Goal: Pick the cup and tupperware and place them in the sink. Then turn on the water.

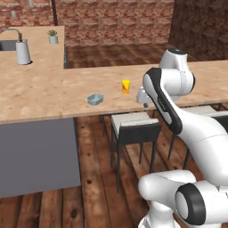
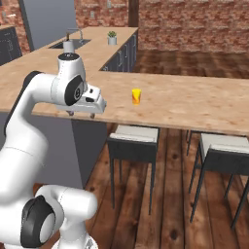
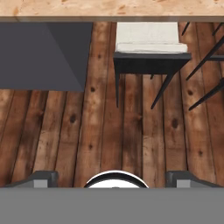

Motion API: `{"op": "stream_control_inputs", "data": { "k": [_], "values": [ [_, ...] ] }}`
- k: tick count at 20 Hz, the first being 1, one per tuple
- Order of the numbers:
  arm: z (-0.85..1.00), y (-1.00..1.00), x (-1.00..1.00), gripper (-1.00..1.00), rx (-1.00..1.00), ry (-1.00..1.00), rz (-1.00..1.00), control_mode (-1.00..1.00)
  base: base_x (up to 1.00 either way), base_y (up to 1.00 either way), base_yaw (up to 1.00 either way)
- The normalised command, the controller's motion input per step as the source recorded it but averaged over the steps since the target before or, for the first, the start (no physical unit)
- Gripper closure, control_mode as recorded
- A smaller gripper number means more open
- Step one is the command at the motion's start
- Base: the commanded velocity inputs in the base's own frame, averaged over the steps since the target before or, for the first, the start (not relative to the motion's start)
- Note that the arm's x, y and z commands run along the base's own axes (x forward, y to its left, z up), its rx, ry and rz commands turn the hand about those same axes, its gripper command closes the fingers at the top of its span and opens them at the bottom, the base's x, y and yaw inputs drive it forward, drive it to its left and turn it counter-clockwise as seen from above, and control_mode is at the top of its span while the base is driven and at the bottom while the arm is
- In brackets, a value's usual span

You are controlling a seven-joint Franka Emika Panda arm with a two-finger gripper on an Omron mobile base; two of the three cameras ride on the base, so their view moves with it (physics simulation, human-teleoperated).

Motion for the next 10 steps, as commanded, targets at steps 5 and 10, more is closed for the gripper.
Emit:
{"op": "stream_control_inputs", "data": {
  "k": [5,10],
  "values": [
    [0.0,0.0,0.0,-1.0,0.0,0.0,0.0,1.0,0.54,0.0,0.0],
    [0.0,0.0,0.0,-1.0,0.0,0.0,0.0,1.0,0.59,0.0,0.0]
  ]
}}
